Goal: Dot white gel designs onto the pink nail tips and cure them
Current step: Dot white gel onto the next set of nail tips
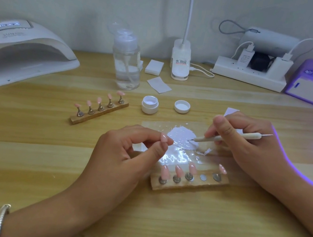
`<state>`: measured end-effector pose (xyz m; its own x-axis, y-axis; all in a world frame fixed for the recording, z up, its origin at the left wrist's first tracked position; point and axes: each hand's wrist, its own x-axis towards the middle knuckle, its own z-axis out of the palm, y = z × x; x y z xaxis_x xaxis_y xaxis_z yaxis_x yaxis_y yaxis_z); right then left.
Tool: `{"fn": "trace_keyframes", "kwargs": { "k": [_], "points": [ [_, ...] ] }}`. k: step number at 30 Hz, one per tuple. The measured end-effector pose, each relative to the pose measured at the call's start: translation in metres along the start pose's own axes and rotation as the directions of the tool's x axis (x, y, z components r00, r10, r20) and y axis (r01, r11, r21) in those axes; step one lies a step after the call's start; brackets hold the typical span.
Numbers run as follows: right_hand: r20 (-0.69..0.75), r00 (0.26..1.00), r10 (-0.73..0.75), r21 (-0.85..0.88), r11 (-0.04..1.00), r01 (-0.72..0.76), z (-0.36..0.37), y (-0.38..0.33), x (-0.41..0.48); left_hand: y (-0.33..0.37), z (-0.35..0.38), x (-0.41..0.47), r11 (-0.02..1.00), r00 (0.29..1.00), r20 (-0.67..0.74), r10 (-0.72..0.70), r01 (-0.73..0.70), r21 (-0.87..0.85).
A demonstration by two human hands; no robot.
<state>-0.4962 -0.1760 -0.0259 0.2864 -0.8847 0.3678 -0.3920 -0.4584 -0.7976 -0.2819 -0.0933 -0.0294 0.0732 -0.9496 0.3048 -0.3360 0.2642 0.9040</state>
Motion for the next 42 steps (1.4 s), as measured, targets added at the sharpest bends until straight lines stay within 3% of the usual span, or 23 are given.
{"fn": "trace_keyframes", "kwargs": {
  "k": [11,18,26,39,42],
  "points": [
    [-0.018,1.000,-0.013,-0.021,1.000,0.013,-0.001,0.002,-0.001,0.000,0.000,-0.001,0.999,1.000,0.018,-0.001,0.001,-0.042],
    [-0.093,0.995,-0.027,0.128,0.991,0.039,-0.002,-0.007,-0.002,0.003,0.001,-0.002,0.999,0.998,0.054,0.038,-0.036,-0.038],
    [-0.042,0.988,-0.151,0.286,0.945,0.157,0.013,-0.043,-0.013,0.002,0.001,-0.004,0.983,0.983,0.087,0.164,-0.170,0.075],
    [-0.059,0.986,-0.153,0.390,0.906,0.164,0.024,-0.059,-0.025,0.008,0.004,-0.006,0.928,0.941,0.100,0.322,-0.335,0.165],
    [-0.059,0.986,-0.157,0.402,0.900,0.168,0.026,-0.061,-0.027,0.017,0.008,-0.011,0.977,0.974,0.089,0.210,-0.212,0.014]
  ]
}}
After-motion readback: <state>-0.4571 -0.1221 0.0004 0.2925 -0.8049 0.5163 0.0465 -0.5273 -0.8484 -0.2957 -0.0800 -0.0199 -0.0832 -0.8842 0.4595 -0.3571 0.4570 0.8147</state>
